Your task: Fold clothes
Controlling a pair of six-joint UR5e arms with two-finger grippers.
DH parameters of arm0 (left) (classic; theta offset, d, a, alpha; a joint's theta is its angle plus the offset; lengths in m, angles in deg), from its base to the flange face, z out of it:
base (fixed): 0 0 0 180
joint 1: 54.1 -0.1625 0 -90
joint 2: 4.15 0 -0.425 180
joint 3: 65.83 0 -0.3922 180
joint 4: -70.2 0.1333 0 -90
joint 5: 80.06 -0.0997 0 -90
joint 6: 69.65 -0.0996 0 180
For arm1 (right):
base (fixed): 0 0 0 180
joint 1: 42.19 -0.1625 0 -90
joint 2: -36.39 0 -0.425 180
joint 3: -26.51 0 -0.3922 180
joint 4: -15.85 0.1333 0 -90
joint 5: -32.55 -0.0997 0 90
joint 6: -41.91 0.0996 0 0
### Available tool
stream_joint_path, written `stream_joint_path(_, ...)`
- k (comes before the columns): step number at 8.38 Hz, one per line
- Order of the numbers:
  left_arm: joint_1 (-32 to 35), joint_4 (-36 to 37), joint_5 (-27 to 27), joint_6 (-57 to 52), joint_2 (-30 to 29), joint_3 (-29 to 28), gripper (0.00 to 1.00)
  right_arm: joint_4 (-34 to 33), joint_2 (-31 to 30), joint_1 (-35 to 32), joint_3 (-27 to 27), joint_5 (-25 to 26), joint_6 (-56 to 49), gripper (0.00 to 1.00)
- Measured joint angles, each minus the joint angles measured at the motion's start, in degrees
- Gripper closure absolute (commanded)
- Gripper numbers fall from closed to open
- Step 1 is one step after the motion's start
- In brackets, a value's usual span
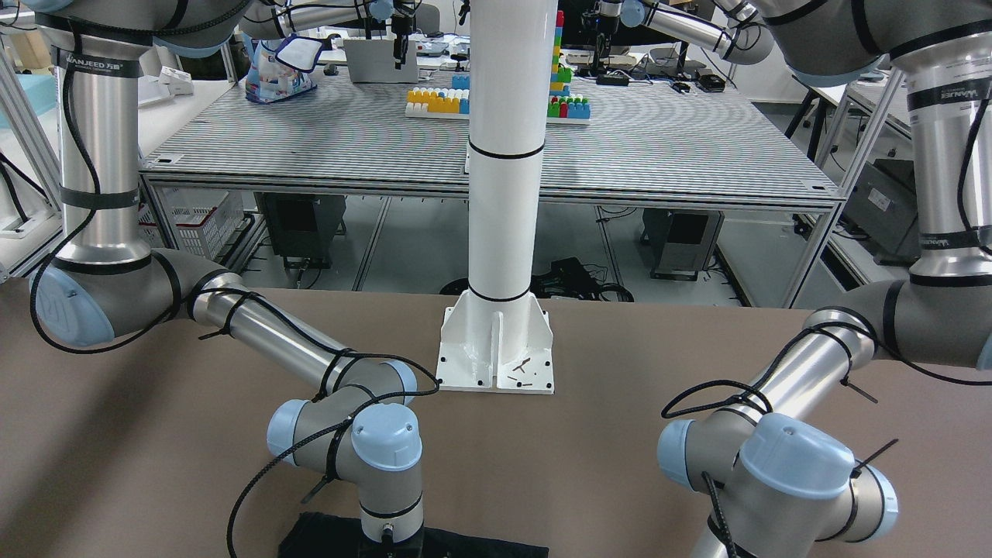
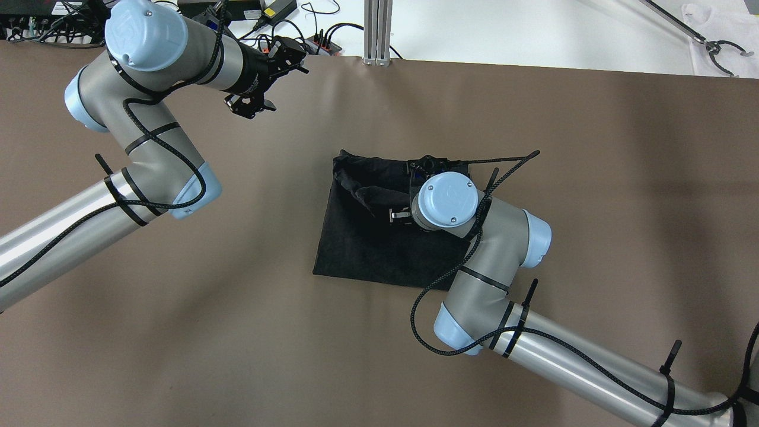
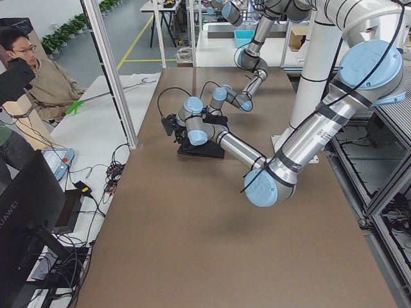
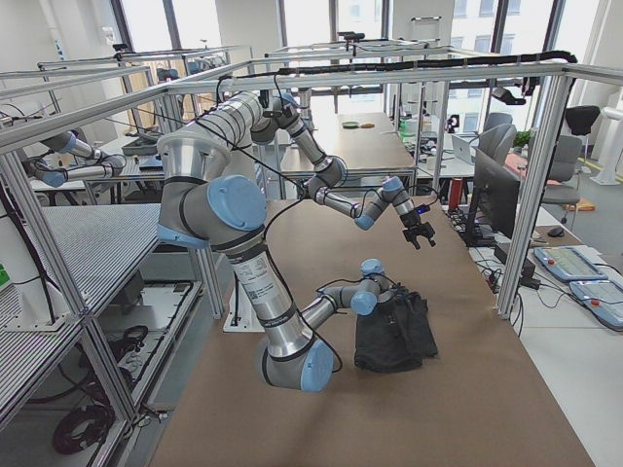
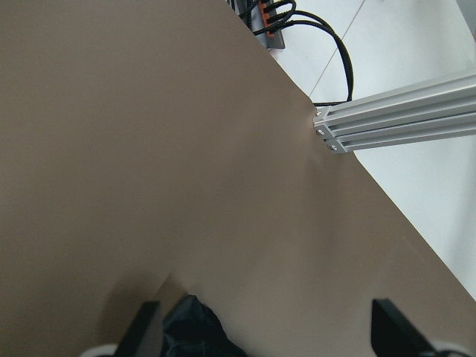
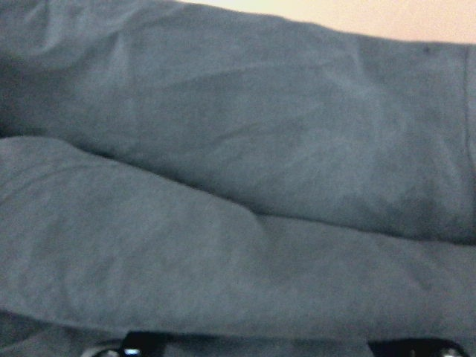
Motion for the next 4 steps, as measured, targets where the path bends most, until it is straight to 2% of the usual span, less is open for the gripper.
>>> stream_joint_path(4, -0.32, 0.65, -0.47, 0.0, 0.42, 0.46, 0.0, 5.95, 2.7, -6.13, 8.93, 0.91, -2.34, 0.05)
